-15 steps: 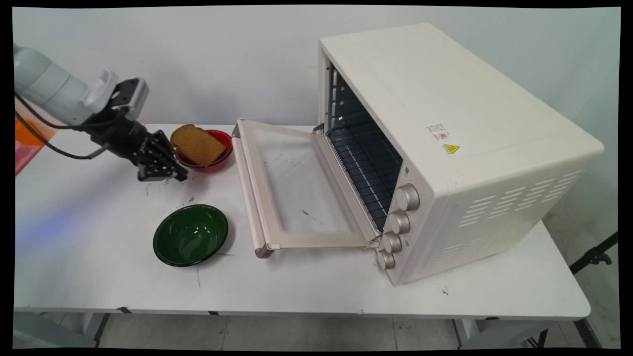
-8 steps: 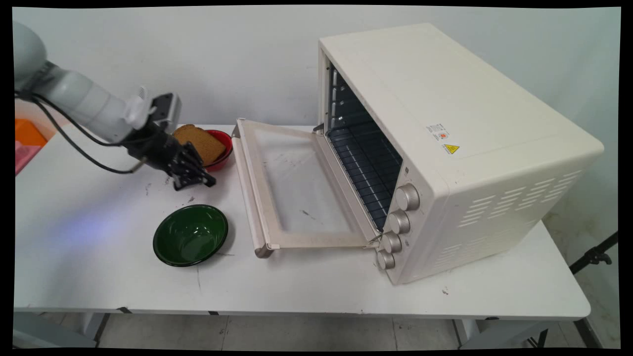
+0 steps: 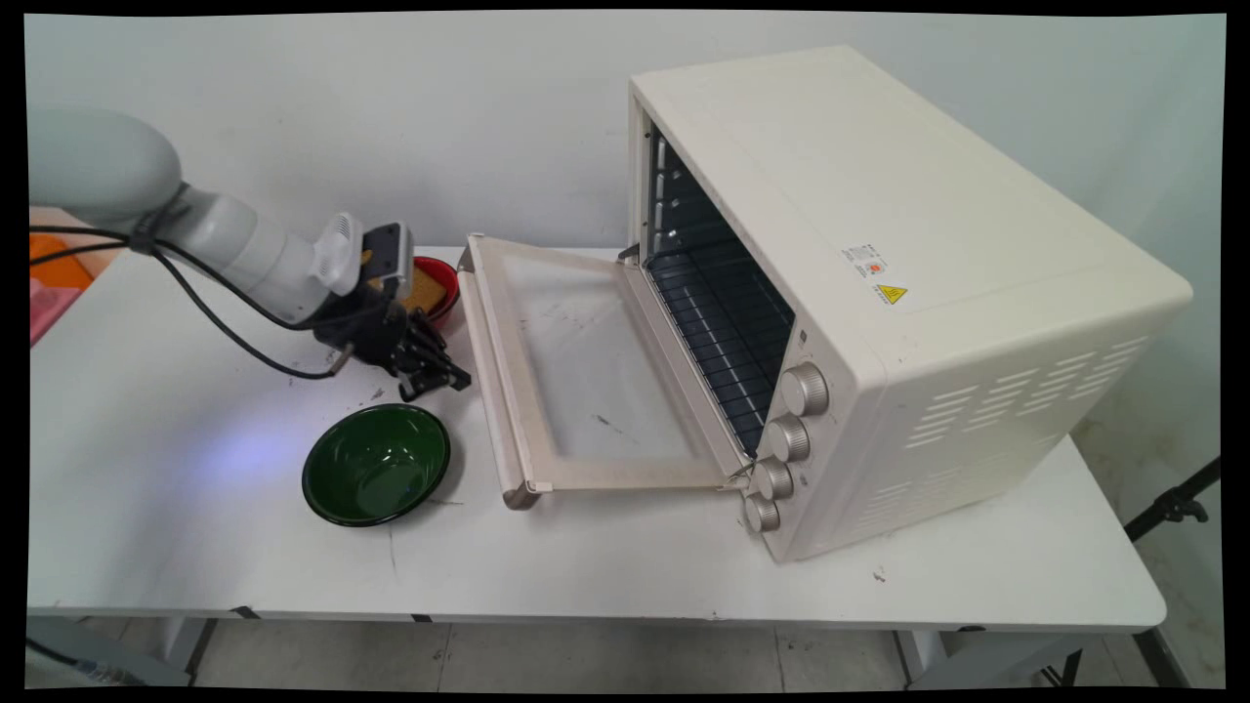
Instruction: Close the oven
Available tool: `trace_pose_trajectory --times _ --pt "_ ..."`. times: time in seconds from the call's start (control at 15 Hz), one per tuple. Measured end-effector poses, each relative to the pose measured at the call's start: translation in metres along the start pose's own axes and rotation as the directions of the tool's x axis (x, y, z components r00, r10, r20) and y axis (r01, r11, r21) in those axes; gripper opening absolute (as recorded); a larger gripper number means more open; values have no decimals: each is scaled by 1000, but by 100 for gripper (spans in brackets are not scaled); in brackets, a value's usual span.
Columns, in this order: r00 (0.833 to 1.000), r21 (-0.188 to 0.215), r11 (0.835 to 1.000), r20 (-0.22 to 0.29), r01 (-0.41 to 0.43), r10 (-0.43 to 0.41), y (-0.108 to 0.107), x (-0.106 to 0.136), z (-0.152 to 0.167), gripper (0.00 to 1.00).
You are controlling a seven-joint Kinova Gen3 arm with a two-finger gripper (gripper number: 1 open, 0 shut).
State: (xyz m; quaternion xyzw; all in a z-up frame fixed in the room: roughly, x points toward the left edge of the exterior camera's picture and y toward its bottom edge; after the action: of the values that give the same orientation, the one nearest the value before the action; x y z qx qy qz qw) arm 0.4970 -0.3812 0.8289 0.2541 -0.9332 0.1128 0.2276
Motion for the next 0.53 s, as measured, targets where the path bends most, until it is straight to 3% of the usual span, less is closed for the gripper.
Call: trace_pose_trajectory --times 0.53 --pt "1000 16 1000 -19 22 -22 10 9 14 0"
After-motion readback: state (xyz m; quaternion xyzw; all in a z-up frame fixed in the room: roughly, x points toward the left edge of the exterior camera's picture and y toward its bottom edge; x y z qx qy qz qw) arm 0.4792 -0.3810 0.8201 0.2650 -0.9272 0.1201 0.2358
